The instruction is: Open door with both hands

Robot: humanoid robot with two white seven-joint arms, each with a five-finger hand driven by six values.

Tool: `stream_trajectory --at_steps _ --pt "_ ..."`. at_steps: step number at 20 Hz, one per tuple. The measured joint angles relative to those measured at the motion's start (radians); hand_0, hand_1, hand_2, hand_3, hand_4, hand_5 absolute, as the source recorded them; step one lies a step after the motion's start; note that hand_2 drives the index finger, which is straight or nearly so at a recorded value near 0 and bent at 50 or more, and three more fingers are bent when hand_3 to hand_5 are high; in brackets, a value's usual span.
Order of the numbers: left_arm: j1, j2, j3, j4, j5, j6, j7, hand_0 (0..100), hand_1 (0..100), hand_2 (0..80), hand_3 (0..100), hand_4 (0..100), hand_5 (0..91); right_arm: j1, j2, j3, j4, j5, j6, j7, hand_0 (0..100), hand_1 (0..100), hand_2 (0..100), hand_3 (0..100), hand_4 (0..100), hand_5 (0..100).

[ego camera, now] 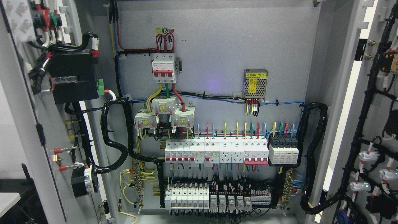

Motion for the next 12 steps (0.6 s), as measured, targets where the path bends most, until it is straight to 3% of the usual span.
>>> stream_trajectory --at_steps 12 --pt "0.000 0.000 -0.001 -0.010 -0.002 -0.001 -0.001 0 0 0.0 0 0 0.0 -0.020 0.060 0.023 0.026 0.063 0.022 -0.008 38 0 0 0 0 0"
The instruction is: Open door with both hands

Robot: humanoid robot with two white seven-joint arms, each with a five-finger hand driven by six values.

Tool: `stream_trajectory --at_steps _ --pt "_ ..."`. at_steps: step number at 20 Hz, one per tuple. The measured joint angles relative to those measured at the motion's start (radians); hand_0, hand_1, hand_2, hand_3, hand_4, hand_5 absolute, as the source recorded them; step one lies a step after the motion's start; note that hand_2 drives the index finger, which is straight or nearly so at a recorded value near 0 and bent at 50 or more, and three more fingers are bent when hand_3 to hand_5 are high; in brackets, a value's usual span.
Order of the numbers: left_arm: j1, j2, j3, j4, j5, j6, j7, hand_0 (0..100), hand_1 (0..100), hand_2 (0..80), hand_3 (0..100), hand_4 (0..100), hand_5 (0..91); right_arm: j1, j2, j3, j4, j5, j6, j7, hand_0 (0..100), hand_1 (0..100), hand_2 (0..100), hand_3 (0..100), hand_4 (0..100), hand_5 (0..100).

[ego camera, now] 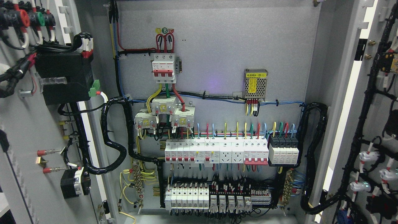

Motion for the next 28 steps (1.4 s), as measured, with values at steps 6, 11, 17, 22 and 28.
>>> stream_trajectory --at_steps 6,11,17,22,28 --pt "0.000 0.000 0.000 -0.002 -0.001 0.000 0.000 0 0 0.0 0 0 0.0 -0.015 0.024 0.006 0.016 0.022 0.014 0.000 38 0 0 0 0 0" --pt "0.000 -0.001 0.000 -0.003 -0.001 0.000 0.000 0 0 0.0 0 0 0.0 -0.032 0.040 0.009 0.028 0.029 0.022 0.000 38 0 0 0 0 0" --pt "0.000 -0.001 0.000 -0.004 -0.001 0.000 0.000 0 0 0.0 0 0 0.0 -0.041 0.051 0.010 0.039 0.031 0.024 0.000 38 0 0 0 0 0" --pt "0.000 -0.001 0.000 -0.004 -0.001 -0.001 0.000 0 0 0.0 0 0 0.0 -0.038 0.054 0.002 0.044 0.031 0.024 0.000 38 0 0 0 0 0" --pt "0.000 -0.001 0.001 -0.005 0.001 -0.001 0.000 0 0 0.0 0 0 0.0 -0.012 0.049 -0.029 0.048 0.030 0.014 -0.006 38 0 0 0 0 0"
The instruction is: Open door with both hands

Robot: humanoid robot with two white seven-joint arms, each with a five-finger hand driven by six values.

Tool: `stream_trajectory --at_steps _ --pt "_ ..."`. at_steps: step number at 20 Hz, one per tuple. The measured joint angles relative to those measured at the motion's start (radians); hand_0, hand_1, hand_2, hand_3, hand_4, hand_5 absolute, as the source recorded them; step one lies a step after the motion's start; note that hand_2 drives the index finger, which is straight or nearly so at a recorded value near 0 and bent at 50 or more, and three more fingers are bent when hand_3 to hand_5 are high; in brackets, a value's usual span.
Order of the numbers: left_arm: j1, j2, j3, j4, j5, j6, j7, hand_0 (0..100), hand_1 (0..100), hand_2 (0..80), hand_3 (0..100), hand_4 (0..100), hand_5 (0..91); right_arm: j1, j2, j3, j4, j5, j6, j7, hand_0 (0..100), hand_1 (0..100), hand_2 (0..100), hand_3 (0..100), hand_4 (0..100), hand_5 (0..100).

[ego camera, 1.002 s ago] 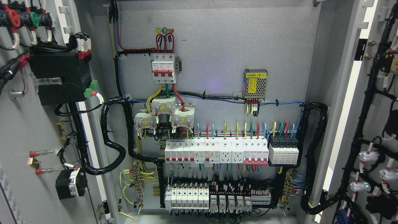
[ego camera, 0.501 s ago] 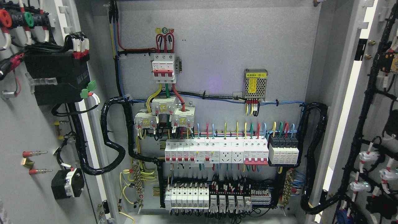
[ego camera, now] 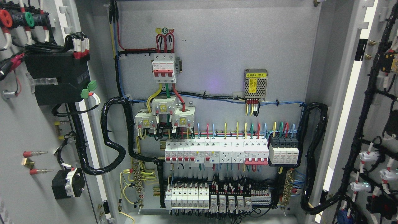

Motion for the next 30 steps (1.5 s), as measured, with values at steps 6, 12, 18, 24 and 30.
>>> stream_trajectory --at_steps 6,12,18,24,30 --pt "0.003 0.000 0.000 -0.028 0.001 -0.001 0.000 0 0 0.0 0 0 0.0 0.041 -0.015 -0.041 0.002 0.000 -0.007 -0.063 38 0 0 0 0 0" --pt "0.105 0.010 -0.001 -0.158 -0.005 -0.005 -0.006 0 0 0.0 0 0 0.0 0.110 -0.038 -0.106 -0.003 0.009 -0.039 -0.140 38 0 0 0 0 0" --pt "0.243 0.026 -0.007 -0.378 -0.008 -0.042 0.000 0 0 0.0 0 0 0.0 0.226 -0.082 -0.166 -0.039 0.078 -0.159 -0.148 38 0 0 0 0 0" --pt "0.357 0.054 -0.016 -0.604 -0.050 -0.219 0.002 0 0 0.0 0 0 0.0 0.363 -0.146 -0.209 -0.088 0.146 -0.313 -0.150 38 0 0 0 0 0" --pt "0.471 0.094 -0.030 -0.797 -0.097 -0.438 0.004 0 0 0.0 0 0 0.0 0.473 -0.208 -0.256 -0.131 0.175 -0.489 -0.185 38 0 0 0 0 0"
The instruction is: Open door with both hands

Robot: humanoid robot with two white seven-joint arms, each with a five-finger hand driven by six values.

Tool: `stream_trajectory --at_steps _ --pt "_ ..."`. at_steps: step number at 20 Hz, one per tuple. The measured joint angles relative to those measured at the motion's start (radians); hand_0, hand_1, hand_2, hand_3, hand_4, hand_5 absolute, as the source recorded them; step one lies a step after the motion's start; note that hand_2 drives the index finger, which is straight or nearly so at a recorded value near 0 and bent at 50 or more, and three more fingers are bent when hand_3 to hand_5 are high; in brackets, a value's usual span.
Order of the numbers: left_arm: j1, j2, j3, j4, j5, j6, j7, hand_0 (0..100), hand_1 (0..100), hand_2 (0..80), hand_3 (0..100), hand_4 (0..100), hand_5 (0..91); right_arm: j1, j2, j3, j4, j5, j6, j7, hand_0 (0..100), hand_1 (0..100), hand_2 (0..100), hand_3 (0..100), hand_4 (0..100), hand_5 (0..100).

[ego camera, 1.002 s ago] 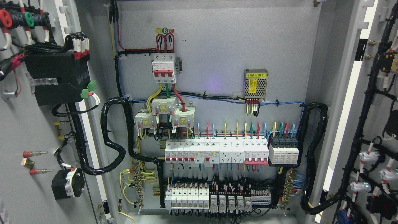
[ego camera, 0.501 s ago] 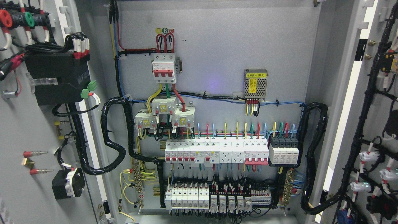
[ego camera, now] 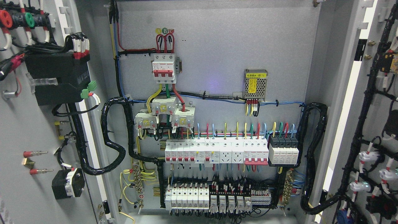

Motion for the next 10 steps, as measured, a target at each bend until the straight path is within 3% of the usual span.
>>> stream_trajectory --at_steps 4,10 --pt "0.053 0.022 -0.003 -0.106 -0.019 -0.112 -0.001 0 0 0.0 0 0 0.0 0.063 -0.043 -0.042 -0.028 0.007 -0.046 -0.027 38 0 0 0 0 0" --pt "0.094 0.043 0.005 -0.245 -0.029 -0.216 -0.001 0 0 0.0 0 0 0.0 0.181 -0.101 -0.116 -0.078 0.011 -0.153 -0.034 38 0 0 0 0 0"
